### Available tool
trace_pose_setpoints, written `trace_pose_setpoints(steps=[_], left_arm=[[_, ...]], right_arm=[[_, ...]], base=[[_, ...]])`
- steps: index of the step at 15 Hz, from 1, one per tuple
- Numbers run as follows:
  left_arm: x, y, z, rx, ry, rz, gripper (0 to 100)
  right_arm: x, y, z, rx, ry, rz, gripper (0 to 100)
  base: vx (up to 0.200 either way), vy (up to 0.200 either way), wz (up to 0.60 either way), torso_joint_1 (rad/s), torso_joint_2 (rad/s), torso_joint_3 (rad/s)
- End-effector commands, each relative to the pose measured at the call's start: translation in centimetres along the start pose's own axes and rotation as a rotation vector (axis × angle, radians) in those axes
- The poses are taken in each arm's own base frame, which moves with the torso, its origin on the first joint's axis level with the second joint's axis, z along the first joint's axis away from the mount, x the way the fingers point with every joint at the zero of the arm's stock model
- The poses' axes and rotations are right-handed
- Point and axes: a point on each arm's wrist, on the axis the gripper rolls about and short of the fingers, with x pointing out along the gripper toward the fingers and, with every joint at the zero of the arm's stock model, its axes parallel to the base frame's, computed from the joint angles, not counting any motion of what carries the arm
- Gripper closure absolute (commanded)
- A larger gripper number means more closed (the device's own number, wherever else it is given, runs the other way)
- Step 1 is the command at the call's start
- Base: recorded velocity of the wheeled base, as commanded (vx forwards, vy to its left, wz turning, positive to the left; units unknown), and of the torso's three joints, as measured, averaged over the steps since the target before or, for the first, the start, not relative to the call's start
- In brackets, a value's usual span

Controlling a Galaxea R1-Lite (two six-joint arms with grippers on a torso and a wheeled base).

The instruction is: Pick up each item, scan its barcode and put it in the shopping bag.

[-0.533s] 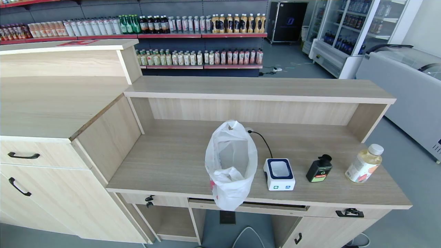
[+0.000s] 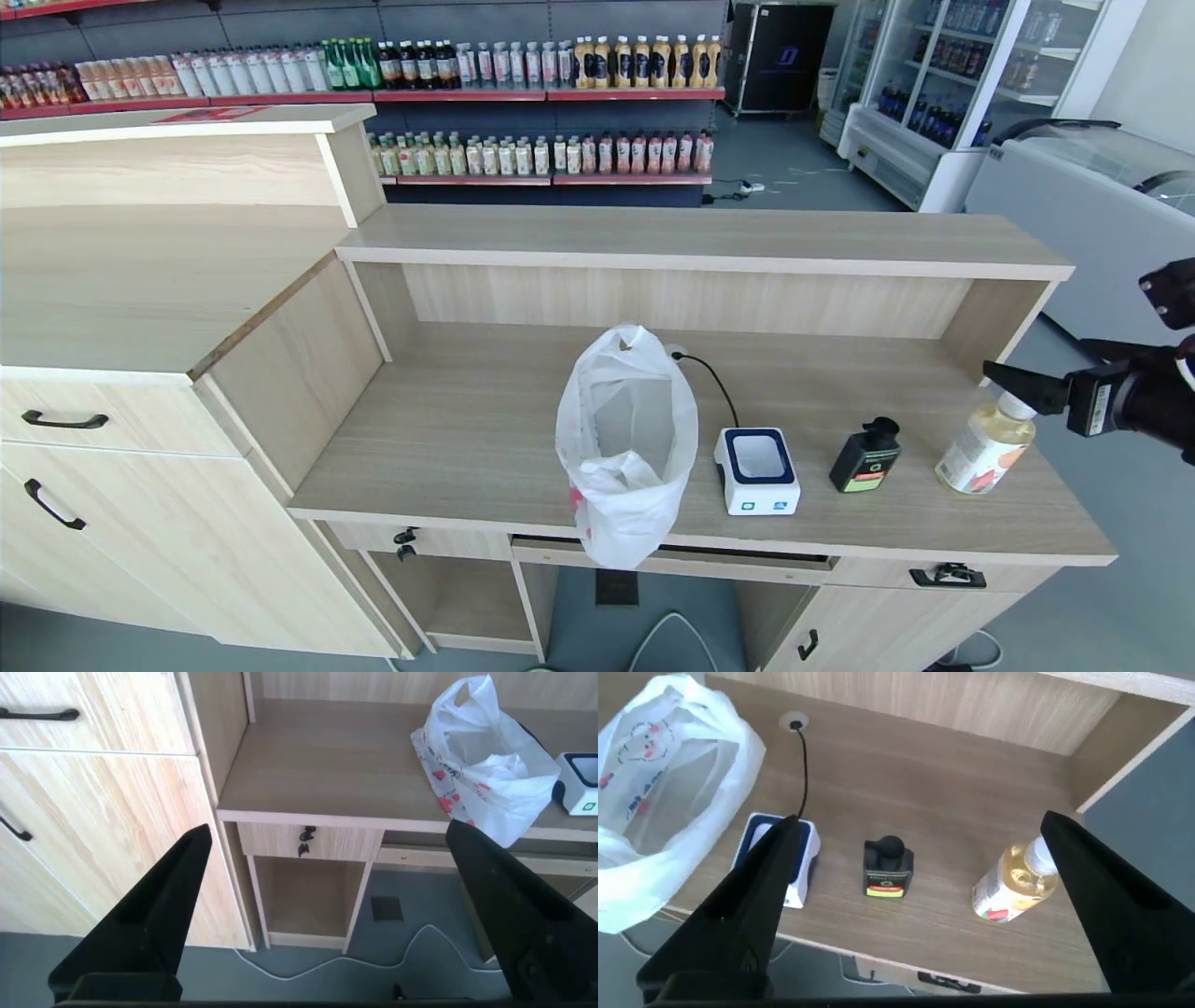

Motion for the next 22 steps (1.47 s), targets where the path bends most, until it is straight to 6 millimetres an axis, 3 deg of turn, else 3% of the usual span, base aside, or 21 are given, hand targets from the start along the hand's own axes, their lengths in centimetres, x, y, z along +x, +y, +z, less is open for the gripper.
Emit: trace_pose_setpoints(steps=[1, 2, 5, 13, 17, 22], left_arm=[[0.0, 0.0, 0.0, 0.000, 0.000, 0.000, 0], [0.0, 0.0, 0.0, 0.000, 0.000, 0.000, 0], [0.0, 0.0, 0.0, 0.000, 0.000, 0.000, 0], [0.0, 0.0, 0.0, 0.000, 0.000, 0.000, 0], [0.0, 0.0, 0.0, 0.000, 0.000, 0.000, 0], [0.0, 0.0, 0.0, 0.000, 0.000, 0.000, 0]], right_arm=[[5.4, -2.5, -7.9, -0.086, 0.149, 0.086, 0], [7.2, -3.0, -9.5, -0.121, 0.166, 0.129, 0], [10.1, -3.5, -11.8, -0.237, 0.187, 0.169, 0], [14.2, -3.3, -14.5, -0.409, 0.090, 0.361, 0], [16.6, -3.5, -15.0, -0.478, 0.022, 0.399, 0], [18.2, -2.7, -16.8, -0.514, 0.015, 0.443, 0]], base=[[0.000, 0.000, 0.00, 0.000, 0.00, 0.000], [0.000, 0.000, 0.00, 0.000, 0.00, 0.000], [0.000, 0.000, 0.00, 0.000, 0.00, 0.000], [0.000, 0.000, 0.00, 0.000, 0.00, 0.000], [0.000, 0.000, 0.00, 0.000, 0.00, 0.000], [0.000, 0.000, 0.00, 0.000, 0.00, 0.000]])
